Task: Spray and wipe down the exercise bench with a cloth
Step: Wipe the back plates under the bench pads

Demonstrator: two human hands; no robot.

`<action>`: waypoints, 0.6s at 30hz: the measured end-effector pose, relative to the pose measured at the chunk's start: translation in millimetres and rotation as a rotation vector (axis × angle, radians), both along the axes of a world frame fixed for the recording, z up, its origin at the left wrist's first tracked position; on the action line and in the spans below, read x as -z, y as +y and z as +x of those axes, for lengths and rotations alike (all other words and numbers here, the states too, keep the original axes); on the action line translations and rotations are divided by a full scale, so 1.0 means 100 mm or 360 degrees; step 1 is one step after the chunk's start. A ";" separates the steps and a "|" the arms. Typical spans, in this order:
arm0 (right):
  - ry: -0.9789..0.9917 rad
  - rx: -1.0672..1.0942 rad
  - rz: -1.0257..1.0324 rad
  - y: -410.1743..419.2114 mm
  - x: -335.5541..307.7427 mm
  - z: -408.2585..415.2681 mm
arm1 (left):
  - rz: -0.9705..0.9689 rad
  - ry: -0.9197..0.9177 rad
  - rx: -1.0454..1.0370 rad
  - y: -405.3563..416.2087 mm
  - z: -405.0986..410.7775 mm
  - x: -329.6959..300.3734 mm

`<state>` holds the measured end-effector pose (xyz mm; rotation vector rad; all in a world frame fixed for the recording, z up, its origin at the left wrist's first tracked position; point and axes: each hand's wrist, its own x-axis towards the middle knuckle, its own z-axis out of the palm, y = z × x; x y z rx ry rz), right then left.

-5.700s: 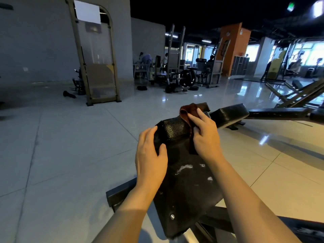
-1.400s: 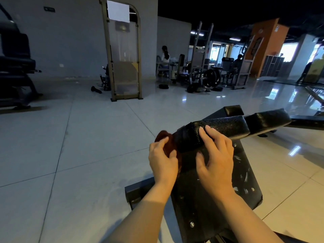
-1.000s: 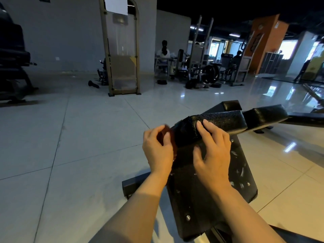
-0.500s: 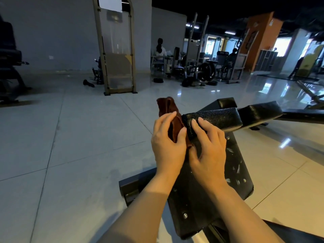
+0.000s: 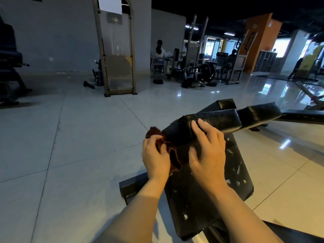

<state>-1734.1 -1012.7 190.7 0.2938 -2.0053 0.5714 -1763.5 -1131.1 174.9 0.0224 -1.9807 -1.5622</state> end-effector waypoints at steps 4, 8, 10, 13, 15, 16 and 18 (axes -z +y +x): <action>0.0002 0.0001 0.0018 0.02 -0.01 0.00 | 0.0195 0.0081 -0.0209 0.01 -0.05 -0.14; 0.0022 0.0019 0.0020 0.02 0.00 -0.02 | -0.0029 0.0397 0.0088 0.18 0.02 -0.18; 0.0037 0.0029 0.0009 0.02 0.01 -0.03 | -0.0033 0.0211 0.0086 0.08 -0.04 -0.03; 0.0050 0.0011 0.0003 0.01 0.01 -0.02 | 0.0021 0.0071 -0.0014 -0.09 -0.11 0.00; 0.0042 0.0008 0.0002 0.00 0.00 -0.02 | -0.0016 0.0276 -0.0048 -0.07 -0.11 -0.13; 0.0037 0.0010 0.0005 0.00 -0.01 -0.02 | -0.0061 0.0377 -0.0005 -0.02 -0.10 -0.17; 0.0026 0.0020 0.0006 0.00 -0.01 -0.02 | -0.0132 0.0420 0.0111 0.03 -0.10 -0.15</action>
